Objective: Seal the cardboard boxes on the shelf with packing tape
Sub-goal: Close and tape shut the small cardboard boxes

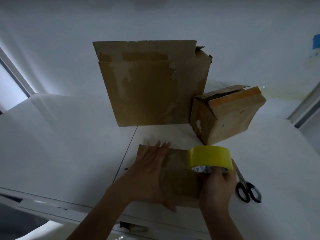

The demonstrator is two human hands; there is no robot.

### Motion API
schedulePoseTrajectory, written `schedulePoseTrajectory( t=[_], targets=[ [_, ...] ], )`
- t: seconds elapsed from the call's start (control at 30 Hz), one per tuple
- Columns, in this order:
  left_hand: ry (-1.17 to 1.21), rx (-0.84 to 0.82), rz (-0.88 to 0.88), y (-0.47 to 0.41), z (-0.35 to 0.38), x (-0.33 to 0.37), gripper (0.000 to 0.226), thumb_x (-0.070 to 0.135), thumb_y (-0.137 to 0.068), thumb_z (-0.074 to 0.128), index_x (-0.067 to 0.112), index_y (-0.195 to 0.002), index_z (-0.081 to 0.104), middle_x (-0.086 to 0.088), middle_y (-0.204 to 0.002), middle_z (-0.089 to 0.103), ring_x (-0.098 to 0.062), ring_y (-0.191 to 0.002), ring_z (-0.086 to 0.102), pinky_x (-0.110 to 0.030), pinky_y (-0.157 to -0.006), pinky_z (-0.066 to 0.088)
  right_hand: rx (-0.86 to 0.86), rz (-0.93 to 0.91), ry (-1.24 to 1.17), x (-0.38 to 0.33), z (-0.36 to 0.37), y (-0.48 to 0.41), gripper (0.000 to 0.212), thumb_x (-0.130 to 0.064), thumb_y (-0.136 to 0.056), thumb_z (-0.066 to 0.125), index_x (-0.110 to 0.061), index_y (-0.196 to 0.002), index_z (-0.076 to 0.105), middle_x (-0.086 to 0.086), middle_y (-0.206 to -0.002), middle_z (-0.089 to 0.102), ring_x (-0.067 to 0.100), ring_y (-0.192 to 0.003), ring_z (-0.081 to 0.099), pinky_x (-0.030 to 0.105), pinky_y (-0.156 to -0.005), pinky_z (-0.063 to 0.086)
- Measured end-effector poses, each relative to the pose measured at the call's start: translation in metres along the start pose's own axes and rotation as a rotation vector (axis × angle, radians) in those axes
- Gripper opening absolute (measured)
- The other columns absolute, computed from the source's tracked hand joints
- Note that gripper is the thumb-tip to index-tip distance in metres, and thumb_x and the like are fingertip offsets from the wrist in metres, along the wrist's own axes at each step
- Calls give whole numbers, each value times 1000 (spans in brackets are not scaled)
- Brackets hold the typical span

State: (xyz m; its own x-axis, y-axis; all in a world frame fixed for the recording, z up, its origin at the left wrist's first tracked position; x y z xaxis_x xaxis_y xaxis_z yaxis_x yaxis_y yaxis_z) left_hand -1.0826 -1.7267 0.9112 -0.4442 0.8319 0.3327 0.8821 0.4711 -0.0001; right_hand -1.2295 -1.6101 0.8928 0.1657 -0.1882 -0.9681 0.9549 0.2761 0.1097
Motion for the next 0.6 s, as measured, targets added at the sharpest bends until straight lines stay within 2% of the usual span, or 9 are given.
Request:
schedulePoseTrajectory(
  t=[0.07,0.1,0.13,0.23,0.33,0.4,0.43,0.5,0.6],
  targets=[
    [-66,83,12,-2,10,-7,149,86,-51,71,24,-153,-19,8,-158,-12,-2,-144,-24,-33,-119,-18,-18,2,20,0,1,-1,22,-10,-99,46,-17,-111,64,9,-97,68,32,-93,67,46,-77,57],
    [-68,102,-11,-2,12,-8,147,90,-50,66,24,-154,-15,2,-162,2,-10,-149,-5,-37,-120,-11,-46,-6,32,0,1,-2,24,-10,-99,46,-18,-111,64,8,-97,69,32,-94,67,48,-79,58],
    [-63,106,-28,-1,13,-9,145,94,-48,61,26,-153,-13,0,-163,8,-12,-150,4,-34,-119,-12,-74,-15,44,-1,1,-3,26,-9,-99,45,-21,-110,65,6,-98,69,30,-94,67,50,-81,57],
    [-29,96,-31,-1,13,-8,149,95,-46,61,27,-152,-19,9,-161,-1,-8,-148,-3,-20,-112,-22,-133,-52,111,-9,-4,-10,33,-8,-98,45,-30,-109,67,-2,-101,71,21,-97,67,50,-85,56],
    [-27,97,-55,0,12,-8,151,94,-46,64,23,-156,-14,11,-159,-4,-7,-144,-8,-21,-109,-24,-182,-64,166,-17,-12,-20,34,-9,-97,50,-38,-104,67,-4,-106,70,19,-100,66,48,-88,56],
    [-80,121,-62,0,10,-7,151,96,-47,62,19,-158,-5,4,-162,9,-8,-141,2,-28,-113,-16,-186,-55,191,-22,-19,-28,31,-10,-96,54,-37,-101,68,-1,-108,70,22,-100,66,51,-89,55],
    [-72,116,-75,0,7,-5,151,96,-46,63,19,-158,-4,5,-163,9,-8,-141,1,-26,-113,-15,-167,-87,219,-26,-26,-33,33,-7,-94,56,-36,-101,70,0,-107,71,23,-100,66,53,-88,55],
    [-16,78,-104,1,7,-4,155,95,-45,65,26,-156,-17,15,-159,-10,-4,-139,-14,-17,-108,-18,-126,-210,349,-40,-42,-42,46,5,-89,54,-33,-106,72,-1,-109,71,22,-103,65,48,-90,55],
    [19,43,-126,1,8,-5,156,96,-44,65,30,-152,-28,19,-155,-22,-2,-137,-24,-20,-107,-18,-110,-314,476,-50,-61,-50,59,14,-81,45,-28,-112,72,-3,-115,69,16,-107,61,41,-94,52]
  ],
)
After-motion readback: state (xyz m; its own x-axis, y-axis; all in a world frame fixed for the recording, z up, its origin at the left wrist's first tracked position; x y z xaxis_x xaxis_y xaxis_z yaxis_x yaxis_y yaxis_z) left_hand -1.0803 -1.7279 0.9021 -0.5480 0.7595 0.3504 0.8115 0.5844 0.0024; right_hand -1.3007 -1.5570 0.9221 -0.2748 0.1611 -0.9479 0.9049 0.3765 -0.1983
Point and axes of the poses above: each hand's wrist, its own y-axis away from the middle knuckle, its own z-axis out of the palm, x = y × z, the point moved 3 cm from there along -y, towards the middle knuckle
